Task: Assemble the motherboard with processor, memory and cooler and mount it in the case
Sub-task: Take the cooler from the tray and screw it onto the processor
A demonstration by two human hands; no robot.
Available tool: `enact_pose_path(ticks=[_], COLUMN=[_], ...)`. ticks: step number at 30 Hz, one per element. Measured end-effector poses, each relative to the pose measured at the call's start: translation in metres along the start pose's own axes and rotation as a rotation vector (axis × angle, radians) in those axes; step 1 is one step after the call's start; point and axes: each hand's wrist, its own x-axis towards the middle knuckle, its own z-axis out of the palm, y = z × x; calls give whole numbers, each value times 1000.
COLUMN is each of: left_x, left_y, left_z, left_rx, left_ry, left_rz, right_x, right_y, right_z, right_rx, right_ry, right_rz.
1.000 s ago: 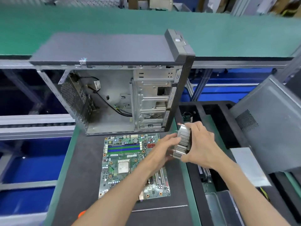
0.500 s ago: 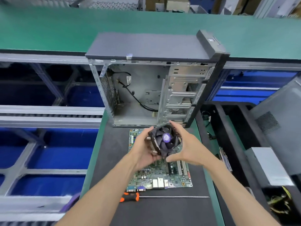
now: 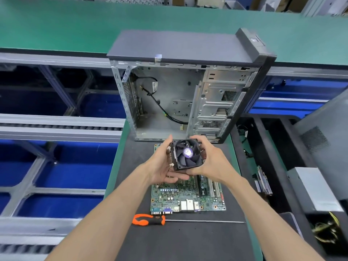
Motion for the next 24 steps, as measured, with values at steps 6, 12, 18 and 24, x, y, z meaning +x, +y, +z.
enact_pose_path(ticks=[6, 12, 18, 24], left_x=[2, -1, 1, 5], left_y=[-1, -1, 3, -2], left_z=[-2, -19, -39, -39], left_rx=[39, -167, -135, 64], left_ry=[-5, 350, 656, 571], left_rz=[-36, 191, 397, 388], right_x=[-2, 1, 4, 3], right_y=[-2, 9, 17, 14], right_z=[1, -16, -30, -19], right_rx=[-156, -183, -274, -343], right_ry=[38, 69, 56, -34], right_rz=[84, 175, 277, 295])
